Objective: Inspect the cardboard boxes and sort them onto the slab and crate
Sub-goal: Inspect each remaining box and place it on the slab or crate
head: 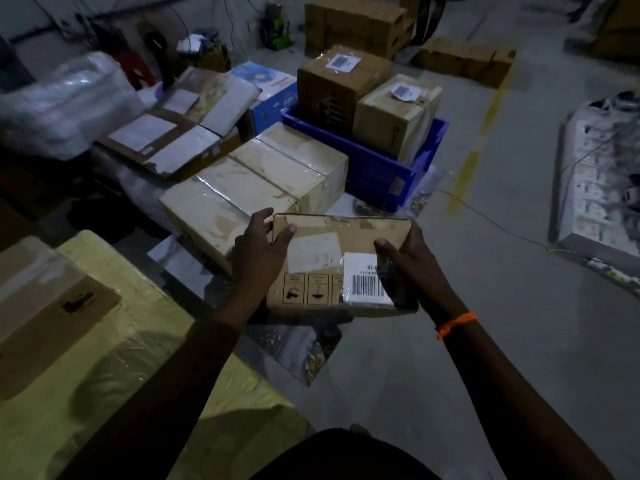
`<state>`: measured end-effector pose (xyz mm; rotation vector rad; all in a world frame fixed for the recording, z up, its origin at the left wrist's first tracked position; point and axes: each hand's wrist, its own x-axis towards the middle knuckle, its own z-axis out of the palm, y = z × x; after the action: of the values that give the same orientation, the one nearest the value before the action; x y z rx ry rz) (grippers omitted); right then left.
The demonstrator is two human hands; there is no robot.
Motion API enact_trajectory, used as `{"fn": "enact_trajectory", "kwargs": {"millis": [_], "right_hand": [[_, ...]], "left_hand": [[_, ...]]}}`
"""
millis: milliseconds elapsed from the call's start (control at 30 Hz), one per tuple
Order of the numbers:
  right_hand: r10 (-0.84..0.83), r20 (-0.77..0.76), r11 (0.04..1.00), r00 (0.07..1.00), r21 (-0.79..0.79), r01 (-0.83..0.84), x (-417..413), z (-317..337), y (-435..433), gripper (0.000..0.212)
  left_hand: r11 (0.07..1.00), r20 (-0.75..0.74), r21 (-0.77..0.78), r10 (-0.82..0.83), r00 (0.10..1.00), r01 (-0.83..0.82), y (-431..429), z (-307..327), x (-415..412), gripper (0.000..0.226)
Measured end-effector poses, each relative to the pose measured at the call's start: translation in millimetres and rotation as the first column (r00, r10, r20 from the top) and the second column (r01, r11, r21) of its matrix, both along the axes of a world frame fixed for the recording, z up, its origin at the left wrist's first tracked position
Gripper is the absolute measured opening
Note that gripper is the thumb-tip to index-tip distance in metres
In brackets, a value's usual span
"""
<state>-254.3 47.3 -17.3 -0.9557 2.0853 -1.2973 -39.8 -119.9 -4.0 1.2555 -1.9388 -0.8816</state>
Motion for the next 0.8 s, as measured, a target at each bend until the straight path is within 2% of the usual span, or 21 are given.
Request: {"fn": "enact_trajectory", "kwargs": {"millis": [67,133,167,233,300,367,433,500,600,700,800], "right_hand": [[-0.030,-0.123,0.998,0.992,0.059,0.038,-8.8,5.0,-20.7,0.063],[-0.051,-0.313,0.992,0.948,0.098,0.085,-15.1,2.0,-38.0,0.064],[-0.043,-0.379,0.985,0.924,0.139,0.103,-15.3,0.6,-43.6,0.067],[-0.001,-0.485,0.973,0.874,0.201,0.113,-11.3,-1.4,-49.8,0.065],[0.086,-0.596,0.972,0.799,0.224,0.063,-2.5,-1.2,-48.9,0.054],[0.143,-0.655,0.966,0.742,0.256,0.040,7.1,-3.3,-44.5,0.057],[0.176,-0.676,0.957,0.716,0.288,0.037,15.4,-3.7,-40.1,0.071],[0.247,-0.678,0.942,0.692,0.336,-0.006,23.1,-6.3,-36.0,0.084],[0.329,-0.722,0.927,0.608,0.371,-0.061,30.1,-11.0,-29.4,0.094],[0.365,-0.700,0.911,0.614,0.404,-0.080,28.4,-13.0,-26.9,0.099],[0.358,-0.703,0.916,0.614,0.391,-0.087,25.2,-14.1,-29.4,0.093]], "left_hand": [[0.997,0.038,-0.048,-0.053,0.998,0.054,-8.1,1.9,-14.9,0.052],[0.978,0.155,-0.128,-0.142,0.978,0.162,-9.6,-0.4,-28.9,0.053],[0.955,0.270,-0.183,-0.179,0.946,0.233,-8.8,-2.6,-34.3,0.053],[0.886,0.510,-0.244,-0.230,0.829,0.395,-3.2,-4.5,-40.2,0.051],[0.845,0.635,-0.225,-0.251,0.731,0.485,-0.3,-8.1,-39.7,0.054],[0.833,0.651,-0.236,-0.247,0.718,0.501,0.9,-9.6,-36.7,0.065],[0.803,0.658,-0.285,-0.233,0.716,0.524,-0.2,-15.3,-33.7,0.070],[0.745,0.691,-0.347,-0.207,0.692,0.569,-0.1,-21.8,-28.0,0.070],[0.670,0.741,-0.372,-0.202,0.640,0.643,1.7,-28.4,-21.8,0.073],[0.653,0.744,-0.368,-0.221,0.631,0.662,0.8,-29.6,-21.4,0.074],[0.664,0.741,-0.349,-0.236,0.629,0.661,-2.6,-28.8,-24.0,0.073]]}}
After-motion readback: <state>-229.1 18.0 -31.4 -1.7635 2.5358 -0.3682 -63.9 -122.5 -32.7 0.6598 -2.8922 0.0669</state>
